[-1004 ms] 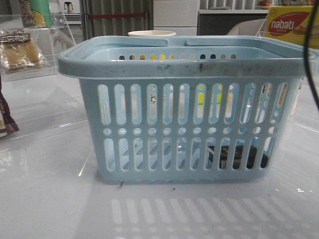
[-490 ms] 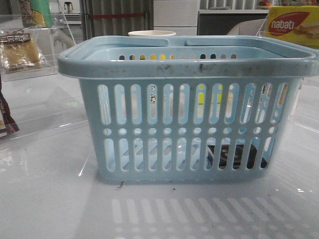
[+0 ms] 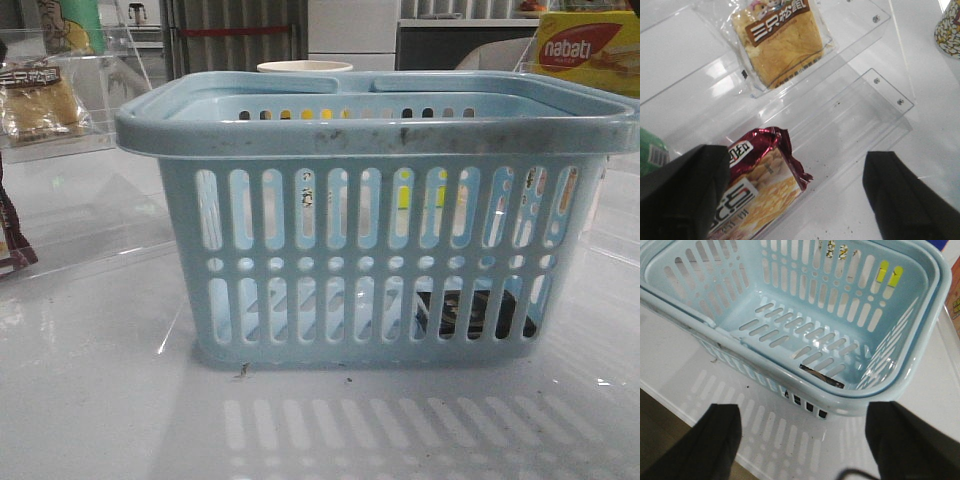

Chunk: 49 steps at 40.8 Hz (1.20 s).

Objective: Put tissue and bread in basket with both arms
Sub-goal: 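Grasp the wrapped bread pastry on the shelf with the left gripper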

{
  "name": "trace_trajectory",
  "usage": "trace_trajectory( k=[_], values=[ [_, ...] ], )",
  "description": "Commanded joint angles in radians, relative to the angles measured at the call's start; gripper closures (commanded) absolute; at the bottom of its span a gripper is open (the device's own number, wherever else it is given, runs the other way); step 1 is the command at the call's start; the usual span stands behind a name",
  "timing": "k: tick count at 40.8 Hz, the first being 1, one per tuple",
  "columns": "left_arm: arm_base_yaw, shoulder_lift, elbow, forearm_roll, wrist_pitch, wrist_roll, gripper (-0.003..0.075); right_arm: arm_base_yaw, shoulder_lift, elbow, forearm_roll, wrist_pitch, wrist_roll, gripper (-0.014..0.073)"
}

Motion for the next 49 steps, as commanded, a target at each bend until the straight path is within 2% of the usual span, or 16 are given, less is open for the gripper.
trace_trajectory(
  k=[1, 8, 17, 22, 31, 34, 43, 49],
  values=[
    [0.006, 0.056, -0.14, 0.002, 0.006, 0.011, 0.0123, 0.0, -0.008, -0.027, 0.002, -0.061, -0.012, -0.0019],
    [0.051, 0.189, -0.3, -0.035, 0.062, 0.03, 0.0123, 0.0, -0.008, -0.027, 0.002, -0.061, -0.012, -0.0019],
    [0.088, 0.311, -0.434, -0.148, 0.086, 0.137, 0.0127, 0.0, -0.008, -0.027, 0.002, -0.061, -0.012, -0.0019],
    [0.098, 0.366, -0.487, -0.153, 0.088, 0.153, 0.0127, 0.0, -0.008, -0.027, 0.002, -0.061, -0.012, -0.0019],
    [0.098, 0.427, -0.52, -0.17, 0.016, 0.155, 0.0142, 0.0, -0.008, -0.027, 0.002, -0.061, -0.012, -0.0019],
    [0.098, 0.434, -0.52, -0.17, 0.014, 0.155, 0.0181, 0.0, -0.008, -0.027, 0.002, -0.061, -0.012, -0.0019],
    [0.098, 0.432, -0.52, -0.17, 0.027, 0.155, 0.0419, 0.0, -0.008, -0.027, 0.002, -0.061, -0.012, -0.0019],
    [0.098, 0.416, -0.52, -0.177, 0.055, 0.155, 0.0538, 0.0, -0.008, -0.027, 0.002, -0.061, -0.012, -0.0019]
  ],
)
